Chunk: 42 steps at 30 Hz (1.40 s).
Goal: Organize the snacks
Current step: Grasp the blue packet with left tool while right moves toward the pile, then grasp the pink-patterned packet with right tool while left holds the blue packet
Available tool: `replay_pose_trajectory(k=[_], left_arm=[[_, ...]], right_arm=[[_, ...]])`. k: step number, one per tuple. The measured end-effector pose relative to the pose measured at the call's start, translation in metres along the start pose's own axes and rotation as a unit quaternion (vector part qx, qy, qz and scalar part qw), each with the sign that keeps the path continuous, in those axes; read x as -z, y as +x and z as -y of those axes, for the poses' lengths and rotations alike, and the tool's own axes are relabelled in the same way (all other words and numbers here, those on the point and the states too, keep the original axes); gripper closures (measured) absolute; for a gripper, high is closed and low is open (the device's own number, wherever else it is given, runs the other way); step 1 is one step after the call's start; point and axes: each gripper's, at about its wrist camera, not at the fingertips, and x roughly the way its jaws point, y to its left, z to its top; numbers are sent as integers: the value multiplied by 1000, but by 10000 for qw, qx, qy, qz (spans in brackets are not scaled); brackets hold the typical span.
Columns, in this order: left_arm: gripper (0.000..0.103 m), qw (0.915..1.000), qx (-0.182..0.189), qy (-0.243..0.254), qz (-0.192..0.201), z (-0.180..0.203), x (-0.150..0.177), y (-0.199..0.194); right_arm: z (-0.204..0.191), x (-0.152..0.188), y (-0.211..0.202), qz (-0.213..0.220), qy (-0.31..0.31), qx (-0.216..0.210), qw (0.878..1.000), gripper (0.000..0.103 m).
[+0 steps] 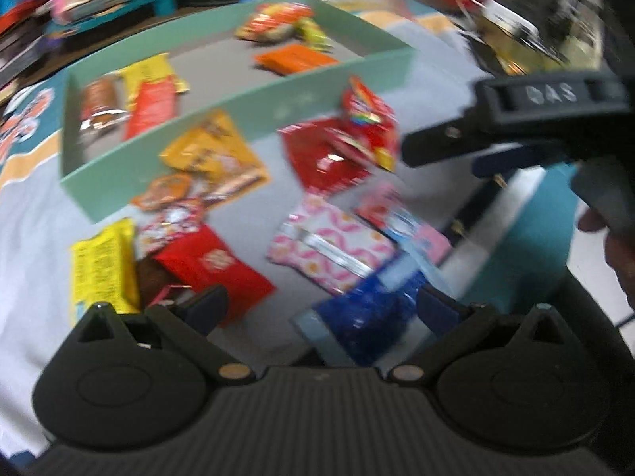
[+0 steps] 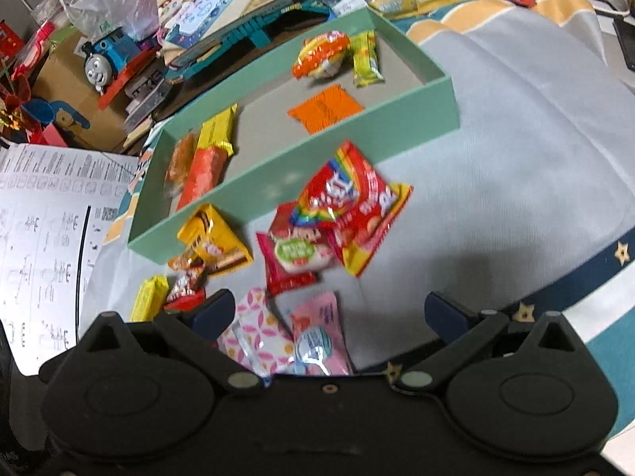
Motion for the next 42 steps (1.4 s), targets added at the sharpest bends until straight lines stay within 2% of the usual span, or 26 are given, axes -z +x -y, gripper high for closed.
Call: replay_pose_trajectory(k=[4, 8, 9, 11, 13, 15, 16, 22, 26, 32, 34, 40, 42], left_arm=[[1, 9992, 19, 384, -80, 17, 2, 9], [9, 9984, 35, 558, -121, 29, 2, 19], [15, 9982, 46, 585, -126, 30, 2, 21], [33, 9977, 106, 648, -189, 34, 1, 26], [53, 9975, 16, 693, -147, 37, 1, 28], [66, 9986, 58, 522, -112, 33, -2, 26], [67, 9993, 68, 339, -102, 28, -3, 26], [68, 9971, -83, -748, 61, -16, -6, 17], [68, 9919, -85, -1247, 234, -44, -8, 9], [68, 9835, -137, -1751, 435, -73, -11, -2], [68, 9808, -141, -1880, 508, -80, -10, -8], [68, 9748, -158, -2149, 579, -99, -6, -11], [68, 9739, -168, -2191, 570, -102, -4, -9]], right_arm=[[3, 8, 1, -99, 70, -53, 9999, 0], [8, 14, 2, -160, 158, -71, 9997, 0], [9, 15, 2, -177, 182, -73, 9997, 0], [11, 17, 3, -198, 213, -69, 9996, 0], [12, 18, 2, -192, 208, -55, 9996, 0], [12, 19, 2, -164, 200, -38, 9997, 0], [12, 19, 2, -158, 200, -45, 9997, 0], [7, 19, 0, 3, 46, 17, 10000, 0], [-14, 21, 1, 135, -419, -61, 9990, 5], [-60, 33, 20, -17, -1456, -96, 9893, 17], [-72, 37, 27, -56, -1720, -53, 9851, 17], [-90, 38, 52, -184, -2133, 131, 9767, 17], [-94, 41, 59, -223, -2277, 196, 9733, 21]])
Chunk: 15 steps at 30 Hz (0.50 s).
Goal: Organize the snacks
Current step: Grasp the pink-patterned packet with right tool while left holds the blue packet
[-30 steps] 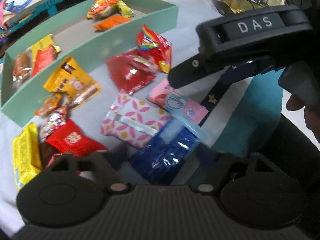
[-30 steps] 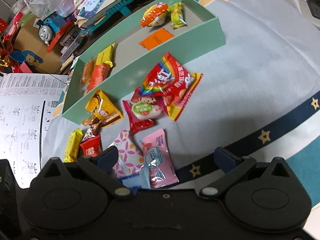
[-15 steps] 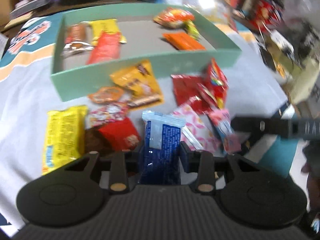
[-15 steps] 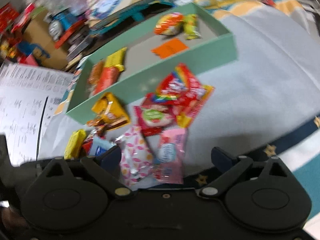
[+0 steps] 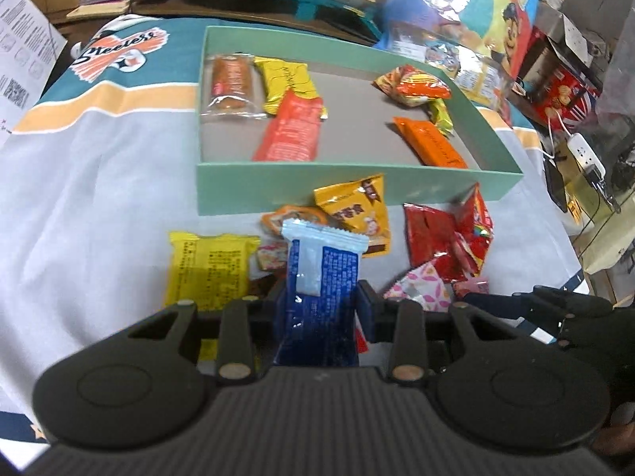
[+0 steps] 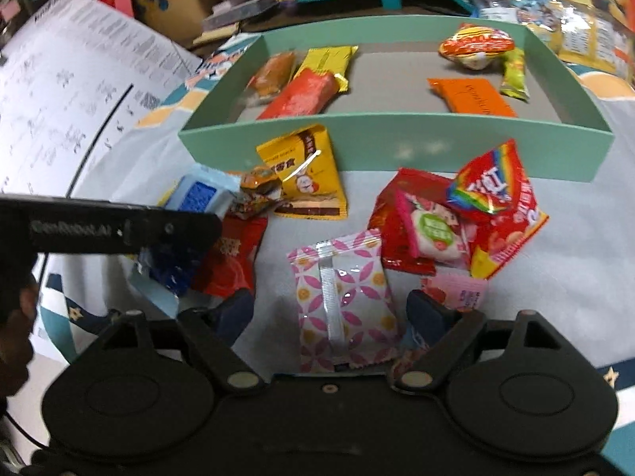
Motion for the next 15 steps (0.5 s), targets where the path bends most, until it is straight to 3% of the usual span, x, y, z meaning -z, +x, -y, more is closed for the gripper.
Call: replay_pose_trajectory(k=[4, 6, 15], left_arm=[[68, 10000, -6, -88, -23, -4, 1, 3], [68, 9999, -7, -95, -33, -4, 0, 5], [68, 9999, -3, -22, 142, 3, -12, -7]], right_arm=[[-13, 2, 13, -44, -439, 304, 9986, 34], [-20, 3, 14, -8, -707, 516, 9962, 50], [6, -5, -16, 159, 127, -40, 9998, 53]])
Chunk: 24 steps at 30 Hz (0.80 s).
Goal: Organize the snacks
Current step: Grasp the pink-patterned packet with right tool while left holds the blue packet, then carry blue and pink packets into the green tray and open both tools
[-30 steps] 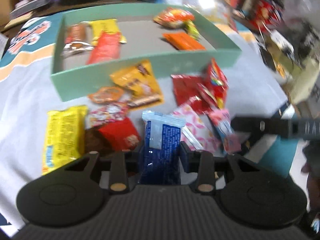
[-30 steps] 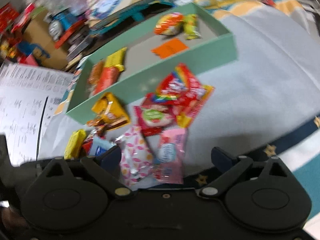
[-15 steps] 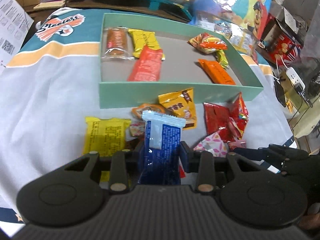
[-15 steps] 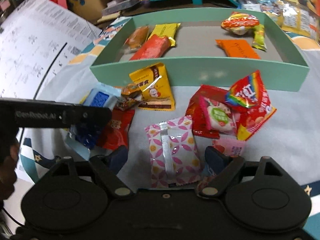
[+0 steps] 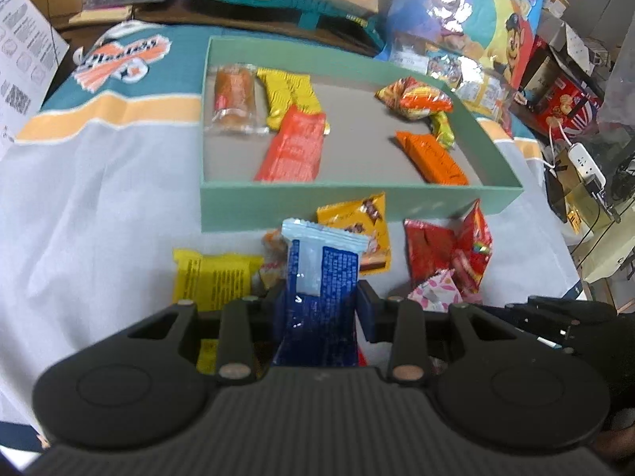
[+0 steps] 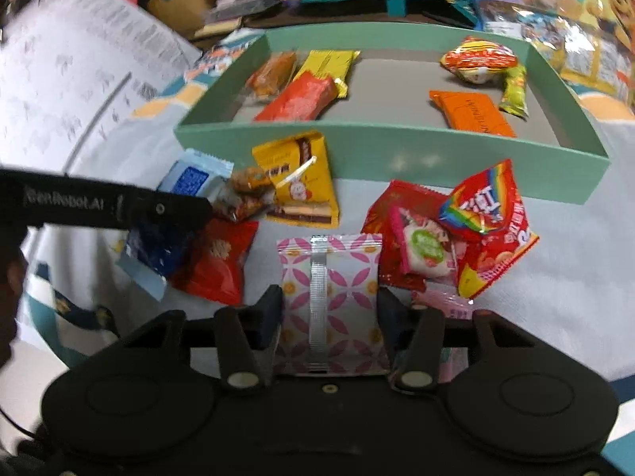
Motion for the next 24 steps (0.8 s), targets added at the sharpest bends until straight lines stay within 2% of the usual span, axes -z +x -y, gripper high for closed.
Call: replay_pose_trajectory(k=[4, 10, 15, 24], left_arm=[[68, 9997, -30, 105, 207, 7, -16, -11], [68, 9984, -215, 279, 443, 14, -57, -11], [68, 9972, -317, 423, 528, 29, -101, 10], [68, 9987, -325, 84, 371, 39, -153, 80]], right_arm=[[14, -10, -26, 217, 320, -269, 9989, 53], [47, -58, -45, 683, 769, -308, 9942, 53], [69, -110, -31, 874, 949, -288, 9912, 53], [93, -196, 28, 914, 1018, -226, 9903, 53]])
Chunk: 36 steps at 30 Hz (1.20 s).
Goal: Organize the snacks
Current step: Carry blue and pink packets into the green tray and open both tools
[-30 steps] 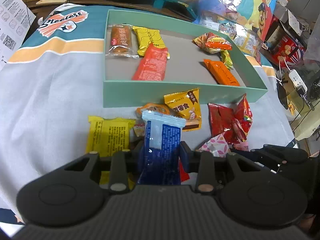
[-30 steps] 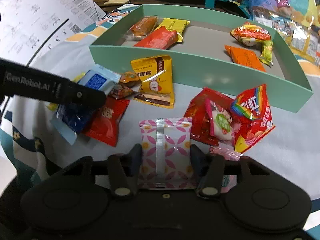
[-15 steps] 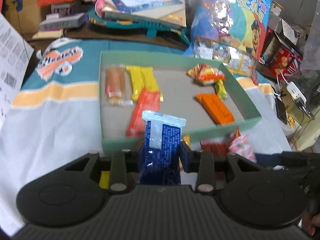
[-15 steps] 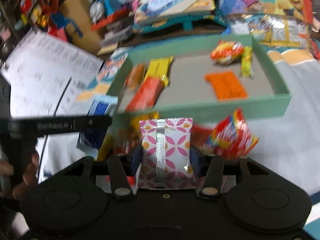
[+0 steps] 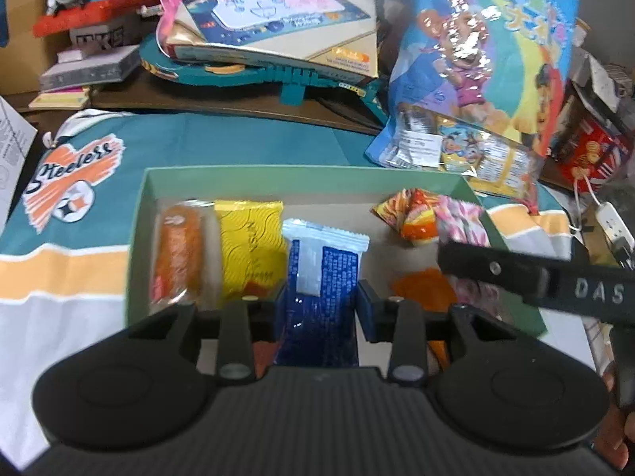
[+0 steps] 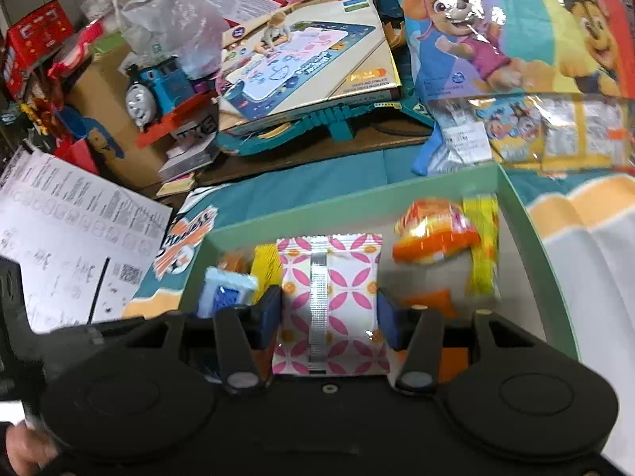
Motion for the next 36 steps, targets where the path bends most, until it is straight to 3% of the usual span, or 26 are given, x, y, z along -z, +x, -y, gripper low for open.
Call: replay_pose_trajectory(k=[8, 16, 17, 18, 19, 21, 22, 27, 36], left_arm=[[68, 9998, -108, -67, -164, 2, -34, 55], [67, 9993, -97, 7, -373, 2, -37, 87], [64, 9991, -88, 47, -410, 3, -36, 89], [53, 9990, -91, 87, -428, 5, -35, 90], [34, 9990, -106, 124, -413, 6, -35, 90], [15, 9993, -187, 196, -248, 9, -32, 84], [11, 9993, -220, 220, -206, 10, -32, 81], [6, 9994, -217, 233, -160, 13, -31, 64], [0, 9992, -242, 296, -73, 22, -14, 22]], right_arm=[[10, -38, 67, -195, 79, 59, 9998, 53], [21, -50, 107, -331, 115, 100, 9993, 51], [21, -51, 108, -310, 121, 114, 9994, 46], [21, -50, 107, -285, 121, 108, 9995, 39], [20, -49, 105, -255, 121, 100, 9996, 34], [18, -46, 97, -143, 122, 42, 9998, 14], [16, -46, 94, -86, 119, 29, 9999, 11], [11, -41, 71, 37, 137, 20, 9999, 0], [3, -15, 23, 75, 248, 112, 9996, 0]])
